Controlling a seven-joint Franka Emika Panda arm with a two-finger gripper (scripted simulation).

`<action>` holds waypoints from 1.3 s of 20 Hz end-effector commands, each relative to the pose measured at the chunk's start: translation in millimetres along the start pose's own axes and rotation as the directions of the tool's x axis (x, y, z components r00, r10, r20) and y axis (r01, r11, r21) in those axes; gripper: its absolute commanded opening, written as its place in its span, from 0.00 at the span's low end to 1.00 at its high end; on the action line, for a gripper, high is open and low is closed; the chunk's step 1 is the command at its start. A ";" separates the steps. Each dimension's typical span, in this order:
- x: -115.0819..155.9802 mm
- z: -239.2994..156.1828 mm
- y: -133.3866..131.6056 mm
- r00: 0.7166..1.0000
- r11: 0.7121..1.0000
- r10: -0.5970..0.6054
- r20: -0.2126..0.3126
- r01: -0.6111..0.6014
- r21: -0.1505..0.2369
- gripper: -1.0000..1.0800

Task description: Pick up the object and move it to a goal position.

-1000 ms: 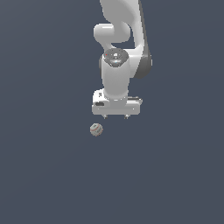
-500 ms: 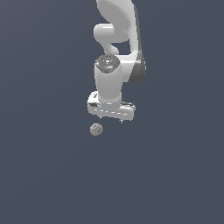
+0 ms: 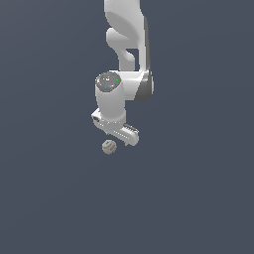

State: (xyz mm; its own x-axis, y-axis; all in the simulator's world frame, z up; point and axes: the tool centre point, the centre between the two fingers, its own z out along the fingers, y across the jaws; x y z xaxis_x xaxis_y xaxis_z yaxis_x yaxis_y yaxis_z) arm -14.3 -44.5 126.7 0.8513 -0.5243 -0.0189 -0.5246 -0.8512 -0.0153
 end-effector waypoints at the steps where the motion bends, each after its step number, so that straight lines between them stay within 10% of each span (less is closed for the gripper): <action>1: 4.5 7.1 10.0 0.996 0.996 0.086 -0.004 -0.086 -0.002 0.96; 26: 16.9 46.0 43.1 0.940 0.940 0.341 -0.023 -0.341 -0.008 0.96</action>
State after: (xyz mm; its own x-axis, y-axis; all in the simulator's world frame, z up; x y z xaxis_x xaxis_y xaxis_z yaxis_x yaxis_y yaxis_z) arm -22.2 -88.9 86.3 0.6223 -0.7828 0.0003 -0.7828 -0.6223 -0.0008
